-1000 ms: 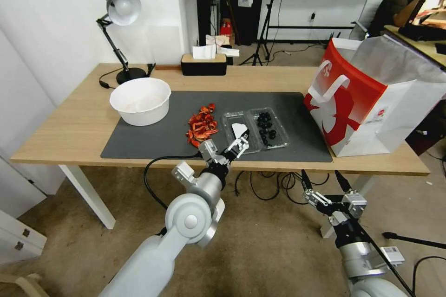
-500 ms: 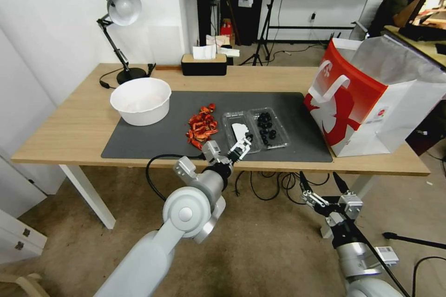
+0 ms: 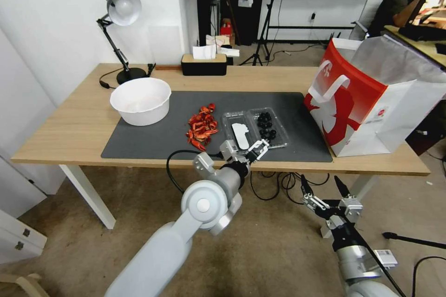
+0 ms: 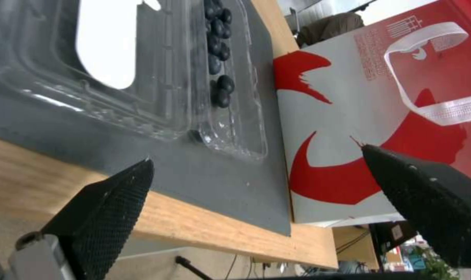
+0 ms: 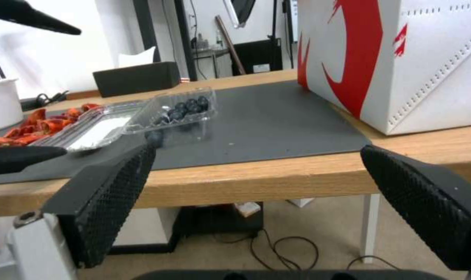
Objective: Close the disposable takeout box, then place it into the delivery bag.
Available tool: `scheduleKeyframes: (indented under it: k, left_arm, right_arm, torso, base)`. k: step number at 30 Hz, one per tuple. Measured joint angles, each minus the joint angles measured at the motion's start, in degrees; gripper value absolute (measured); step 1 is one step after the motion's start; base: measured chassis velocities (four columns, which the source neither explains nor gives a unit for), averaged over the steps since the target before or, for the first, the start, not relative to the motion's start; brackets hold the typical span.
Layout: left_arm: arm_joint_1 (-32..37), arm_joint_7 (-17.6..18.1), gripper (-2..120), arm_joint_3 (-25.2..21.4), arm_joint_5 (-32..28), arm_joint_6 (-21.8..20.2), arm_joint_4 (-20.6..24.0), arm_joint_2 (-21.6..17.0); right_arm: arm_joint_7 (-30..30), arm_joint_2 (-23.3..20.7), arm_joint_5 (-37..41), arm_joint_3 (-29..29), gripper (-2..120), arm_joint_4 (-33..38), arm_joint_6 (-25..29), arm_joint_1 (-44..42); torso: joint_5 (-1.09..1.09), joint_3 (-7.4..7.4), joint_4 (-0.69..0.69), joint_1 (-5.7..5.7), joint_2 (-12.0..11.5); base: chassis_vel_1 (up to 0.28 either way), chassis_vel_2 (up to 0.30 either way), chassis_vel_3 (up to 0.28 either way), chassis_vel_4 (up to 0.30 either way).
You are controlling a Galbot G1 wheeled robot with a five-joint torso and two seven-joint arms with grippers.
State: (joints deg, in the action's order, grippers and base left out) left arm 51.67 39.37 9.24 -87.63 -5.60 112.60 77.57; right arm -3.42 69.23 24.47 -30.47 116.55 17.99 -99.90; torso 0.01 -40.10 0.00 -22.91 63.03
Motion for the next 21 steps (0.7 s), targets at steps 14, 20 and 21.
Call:
scheduleKeyframes:
  k: [14, 20, 21]
  left_arm:
    - [-2.24, -0.34, 100, 0.53, -0.43, 0.23, -3.61, 2.44]
    - [-2.12, -0.34, 100, 0.76, -0.23, 0.18, -4.31, 2.94]
    - [-2.13, -0.37, 100, 0.79, -0.19, 0.18, -4.41, 2.93]
  right_arm:
    - [0.02, 0.55, -0.27, 0.12, 100, -0.63, 0.18, 0.15]
    - [0.02, 0.58, -0.32, 0.08, 100, -0.69, 0.2, 0.23]
    - [0.02, 0.57, -0.32, 0.07, 100, -0.74, 0.2, 0.23]
  torso:
    - [0.0, 0.0, 0.0, 0.0, 0.0]
    - [0.0, 0.0, 0.01, 0.0, 0.0]
    - [0.0, 0.0, 0.0, 0.0, 0.0]
  base:
    - [0.0, 0.0, 0.0, 0.0]
    - [0.0, 0.0, 0.0, 0.0]
    - [0.0, 0.0, 0.0, 0.0]
